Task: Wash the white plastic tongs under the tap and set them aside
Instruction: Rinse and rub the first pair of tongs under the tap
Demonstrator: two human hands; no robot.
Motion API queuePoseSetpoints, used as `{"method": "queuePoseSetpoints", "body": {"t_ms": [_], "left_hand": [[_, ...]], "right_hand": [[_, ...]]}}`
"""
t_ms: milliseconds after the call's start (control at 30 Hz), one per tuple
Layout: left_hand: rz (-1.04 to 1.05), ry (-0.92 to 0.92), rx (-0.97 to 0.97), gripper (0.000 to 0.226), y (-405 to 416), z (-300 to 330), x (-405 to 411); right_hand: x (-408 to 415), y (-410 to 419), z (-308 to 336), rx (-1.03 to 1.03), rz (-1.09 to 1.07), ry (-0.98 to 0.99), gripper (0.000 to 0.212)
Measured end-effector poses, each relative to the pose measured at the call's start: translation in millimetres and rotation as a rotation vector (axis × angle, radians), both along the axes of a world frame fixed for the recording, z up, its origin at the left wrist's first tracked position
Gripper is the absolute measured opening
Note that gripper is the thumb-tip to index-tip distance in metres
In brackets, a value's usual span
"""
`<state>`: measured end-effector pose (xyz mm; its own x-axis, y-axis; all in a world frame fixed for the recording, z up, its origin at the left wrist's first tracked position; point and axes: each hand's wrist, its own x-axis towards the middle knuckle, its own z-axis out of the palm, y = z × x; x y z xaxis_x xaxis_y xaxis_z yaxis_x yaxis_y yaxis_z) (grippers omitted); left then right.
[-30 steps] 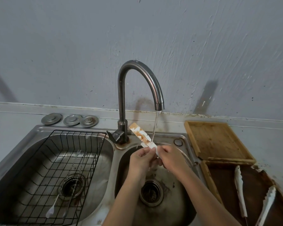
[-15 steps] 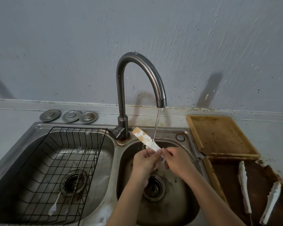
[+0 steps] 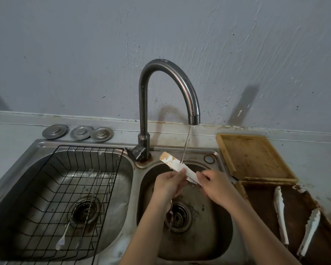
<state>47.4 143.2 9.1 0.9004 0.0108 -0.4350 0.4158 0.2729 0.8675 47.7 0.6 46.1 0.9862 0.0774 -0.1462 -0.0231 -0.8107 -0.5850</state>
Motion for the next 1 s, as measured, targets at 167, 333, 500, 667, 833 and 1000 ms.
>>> {"method": "queuePoseSetpoints", "body": {"t_ms": [167,333,500,667,833,1000], "left_hand": [[0.089,0.099,-0.033,0.042,12.2,-0.9,5.6],[0.009,0.034,0.106,0.026,12.8,-7.5,4.5],[0.073,0.107,0.008,0.036,11.1,-10.9,4.4],[0.138,0.104,0.085,0.04,3.7,-9.5,7.4],[-0.026,0.062,0.144,0.028,0.5,-8.6,1.0],[0.099,0.175,0.051,0.046,7.9,-7.2,7.2]], "right_hand": [[-0.8,-9.9,4.8,-0.069,0.052,0.022,0.041],[2.4,-13.5,4.2,-0.129,0.083,-0.01,0.037],[4.3,-31.3,4.1,-0.119,0.133,0.006,0.042],[4.6,-44.3,3.9,-0.125,0.163,-0.024,0.043],[4.1,-52.3,6.3,-0.22,0.211,-0.051,0.039],[1.6,-54.6,8.2,-0.198,0.244,-0.07,0.04]]}}
